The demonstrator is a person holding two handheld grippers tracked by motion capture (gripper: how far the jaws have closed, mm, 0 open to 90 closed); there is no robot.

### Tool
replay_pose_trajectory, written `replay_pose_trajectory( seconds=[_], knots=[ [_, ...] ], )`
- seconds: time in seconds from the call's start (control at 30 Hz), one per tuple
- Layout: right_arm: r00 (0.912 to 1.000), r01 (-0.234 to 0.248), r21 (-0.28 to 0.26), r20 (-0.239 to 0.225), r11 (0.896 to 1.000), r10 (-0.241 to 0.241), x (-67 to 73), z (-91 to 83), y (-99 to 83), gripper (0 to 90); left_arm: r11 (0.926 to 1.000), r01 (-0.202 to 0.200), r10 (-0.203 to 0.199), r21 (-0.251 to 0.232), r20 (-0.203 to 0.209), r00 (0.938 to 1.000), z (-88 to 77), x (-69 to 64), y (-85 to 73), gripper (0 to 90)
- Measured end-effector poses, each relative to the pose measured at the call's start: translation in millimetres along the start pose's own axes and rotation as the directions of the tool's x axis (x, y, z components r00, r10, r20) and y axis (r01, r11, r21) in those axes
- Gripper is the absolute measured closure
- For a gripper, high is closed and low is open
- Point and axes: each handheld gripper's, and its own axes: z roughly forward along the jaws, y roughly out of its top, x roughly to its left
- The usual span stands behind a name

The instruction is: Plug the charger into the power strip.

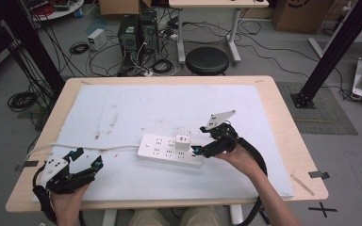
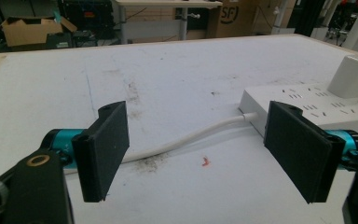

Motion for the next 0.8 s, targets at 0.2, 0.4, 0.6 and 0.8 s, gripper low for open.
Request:
replay_pose_trajectory(
  seconds=[0.2, 0.4, 0.6, 0.8],
  knots=[
    [0.9965, -0.042, -0.096, 0.068, 0.995, 0.049, 12.8, -18.5, -14.6, 21.6, 1.0000, -0.001, 0.001, 0.000, 0.001, 1.0000, 2.1, 0.8, 1.6, 22.2],
    [0.9881, -0.079, -0.195, 0.114, 0.978, 0.103, 21.1, -32.0, -27.3, 21.7, 1.0000, -0.004, 0.004, 0.004, 0.000, 1.0000, 5.4, 1.1, 2.1, 22.2],
    [0.9592, -0.139, -0.287, 0.199, 0.948, 0.201, 29.0, -42.9, -45.7, 21.6, 0.9999, -0.011, 0.011, 0.005, 0.001, 0.9999, 8.4, 0.2, 3.1, 22.2],
    [0.9031, -0.165, -0.376, 0.314, 0.912, 0.293, 41.2, -52.5, -67.1, 21.6, 0.9998, -0.018, 0.018, 0.006, -0.004, 0.9998, 10.1, 0.9, 5.1, 22.2]
  ],
)
